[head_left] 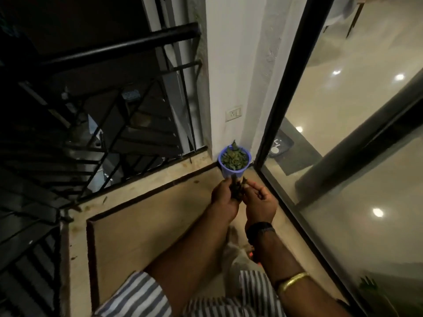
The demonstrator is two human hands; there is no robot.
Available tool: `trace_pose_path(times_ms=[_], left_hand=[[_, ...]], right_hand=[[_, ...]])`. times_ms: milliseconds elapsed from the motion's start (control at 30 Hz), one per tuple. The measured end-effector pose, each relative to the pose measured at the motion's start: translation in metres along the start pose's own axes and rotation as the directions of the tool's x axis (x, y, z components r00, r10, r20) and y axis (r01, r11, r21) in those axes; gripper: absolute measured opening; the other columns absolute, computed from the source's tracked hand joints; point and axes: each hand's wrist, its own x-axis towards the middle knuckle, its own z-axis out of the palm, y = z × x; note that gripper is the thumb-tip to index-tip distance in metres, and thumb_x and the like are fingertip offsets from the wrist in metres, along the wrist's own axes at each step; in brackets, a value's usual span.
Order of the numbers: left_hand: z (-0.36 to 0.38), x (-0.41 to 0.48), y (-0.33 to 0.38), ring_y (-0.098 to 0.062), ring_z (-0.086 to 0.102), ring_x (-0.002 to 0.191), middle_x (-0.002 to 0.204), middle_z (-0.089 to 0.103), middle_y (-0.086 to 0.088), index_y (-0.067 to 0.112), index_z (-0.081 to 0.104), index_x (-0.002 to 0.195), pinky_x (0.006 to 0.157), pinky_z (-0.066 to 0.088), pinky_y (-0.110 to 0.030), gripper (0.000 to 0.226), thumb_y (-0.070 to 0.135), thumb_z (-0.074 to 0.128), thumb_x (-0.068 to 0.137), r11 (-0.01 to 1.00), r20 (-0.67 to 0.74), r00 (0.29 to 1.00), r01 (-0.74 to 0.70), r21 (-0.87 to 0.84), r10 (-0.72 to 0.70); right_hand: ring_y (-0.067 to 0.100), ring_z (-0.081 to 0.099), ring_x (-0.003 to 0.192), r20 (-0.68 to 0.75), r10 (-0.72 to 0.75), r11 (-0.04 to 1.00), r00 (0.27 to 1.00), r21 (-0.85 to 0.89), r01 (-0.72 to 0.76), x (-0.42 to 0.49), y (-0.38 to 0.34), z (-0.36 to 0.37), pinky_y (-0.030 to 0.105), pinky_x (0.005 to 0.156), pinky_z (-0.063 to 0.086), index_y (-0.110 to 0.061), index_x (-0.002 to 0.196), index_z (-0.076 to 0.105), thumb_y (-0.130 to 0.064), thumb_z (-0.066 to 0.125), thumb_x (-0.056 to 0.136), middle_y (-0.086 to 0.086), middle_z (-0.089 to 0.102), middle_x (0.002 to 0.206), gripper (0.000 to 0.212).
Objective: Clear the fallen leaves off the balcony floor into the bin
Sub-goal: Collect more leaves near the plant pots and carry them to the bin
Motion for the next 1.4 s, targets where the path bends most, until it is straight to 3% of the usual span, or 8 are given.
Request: trace_pose_path(times_ms=[67, 267, 433, 767, 900, 1000, 1167, 1400], left_hand=[[0.017, 0.04, 0.015, -0.029, 0.065, 0.084, 0.1, 0.067, -0.018, -0.001, 0.063, 0.114, 0.067, 0.052, -0.036, 0.03, 0.023, 0.053, 0.1, 1.0, -0.006, 1.0, 0.013, 0.009, -0.013], [0.084, 0.186, 0.067, -0.025, 0.063, 0.071, 0.07, 0.069, -0.009, 0.005, 0.062, 0.086, 0.06, 0.048, -0.034, 0.028, 0.023, 0.049, 0.103, 0.998, -0.071, 0.996, 0.052, 0.04, -0.049], [0.116, 0.31, 0.084, -0.023, 0.062, 0.069, 0.088, 0.065, -0.013, 0.0, 0.063, 0.108, 0.048, 0.05, -0.024, 0.029, 0.025, 0.05, 0.103, 0.984, -0.148, 0.982, 0.132, 0.117, -0.114], [0.096, 0.595, 0.023, -0.037, 0.062, 0.114, 0.127, 0.063, -0.02, 0.011, 0.051, 0.139, 0.086, 0.057, -0.043, 0.045, 0.033, 0.054, 0.1, 0.951, -0.128, 0.966, 0.245, 0.19, -0.223], [0.088, 0.675, 0.006, -0.041, 0.047, 0.131, 0.146, 0.047, -0.015, 0.022, 0.036, 0.152, 0.107, 0.042, -0.051, 0.061, 0.052, 0.044, 0.1, 0.928, -0.088, 0.932, 0.36, 0.1, -0.352], [0.074, 0.687, 0.012, -0.041, 0.038, 0.137, 0.157, 0.032, -0.013, 0.03, 0.027, 0.155, 0.111, 0.035, -0.054, 0.081, 0.067, 0.052, 0.087, 0.911, -0.096, 0.913, 0.404, 0.085, -0.396], [0.057, 0.655, 0.027, -0.032, 0.035, 0.143, 0.157, 0.033, -0.013, 0.014, 0.031, 0.154, 0.114, 0.031, -0.044, 0.058, 0.046, 0.032, 0.105, 0.932, -0.147, 0.93, 0.352, 0.087, -0.338], [-0.022, 0.635, 0.05, -0.018, 0.064, 0.086, 0.099, 0.066, -0.007, 0.009, 0.062, 0.118, 0.076, 0.054, -0.03, 0.033, 0.034, 0.046, 0.103, 0.968, -0.29, 0.924, 0.234, -0.086, -0.249]], right_hand=[[0.027, 0.073, 0.092, -0.009, 0.004, 0.999, 1.0, -0.041, -0.004, 0.045, 0.006, 0.022, 0.043, 0.084, 0.06, -0.018, 0.09, 0.077, -0.001, 0.07, 0.086, 0.007, 0.077, 0.09, 0.018], [0.024, 0.071, 0.088, 0.0, 0.015, 0.992, 1.0, -0.122, -0.014, 0.202, 0.013, 0.095, 0.039, 0.078, 0.061, -0.014, 0.092, 0.076, -0.003, 0.069, 0.089, -0.004, 0.075, 0.083, 0.014], [0.024, 0.072, 0.089, -0.029, 0.102, 0.968, 0.994, -0.227, -0.106, 0.314, 0.042, 0.134, 0.043, 0.08, 0.061, -0.015, 0.093, 0.077, -0.003, 0.067, 0.089, -0.001, 0.075, 0.088, 0.016], [0.021, 0.072, 0.095, -0.08, 0.312, 0.849, 0.947, -0.423, -0.316, 0.543, 0.229, 0.155, 0.043, 0.083, 0.061, -0.025, 0.097, 0.077, -0.008, 0.064, 0.088, 0.002, 0.075, 0.102, 0.023], [0.027, 0.067, 0.104, -0.082, 0.334, 0.718, 0.939, -0.624, -0.31, 0.623, 0.288, 0.14, 0.046, 0.09, 0.058, -0.034, 0.101, 0.073, -0.019, 0.065, 0.085, 0.005, 0.07, 0.114, 0.023], [0.025, 0.063, 0.11, -0.081, 0.325, 0.652, 0.942, -0.703, -0.285, 0.639, 0.3, 0.139, 0.045, 0.095, 0.055, -0.029, 0.12, 0.067, -0.024, 0.056, 0.096, 0.002, 0.065, 0.121, 0.028], [0.026, 0.064, 0.108, -0.133, 0.183, 0.684, 0.974, -0.694, -0.223, 0.603, 0.292, 0.155, 0.048, 0.093, 0.055, -0.025, 0.123, 0.067, -0.015, 0.056, 0.089, 0.005, 0.069, 0.118, 0.038], [0.021, 0.072, 0.087, -0.006, 0.278, 0.82, 0.961, -0.52, -0.24, 0.514, 0.325, 0.222, 0.042, 0.076, 0.062, -0.015, 0.103, 0.072, -0.005, 0.064, 0.089, 0.006, 0.074, 0.099, 0.019]])
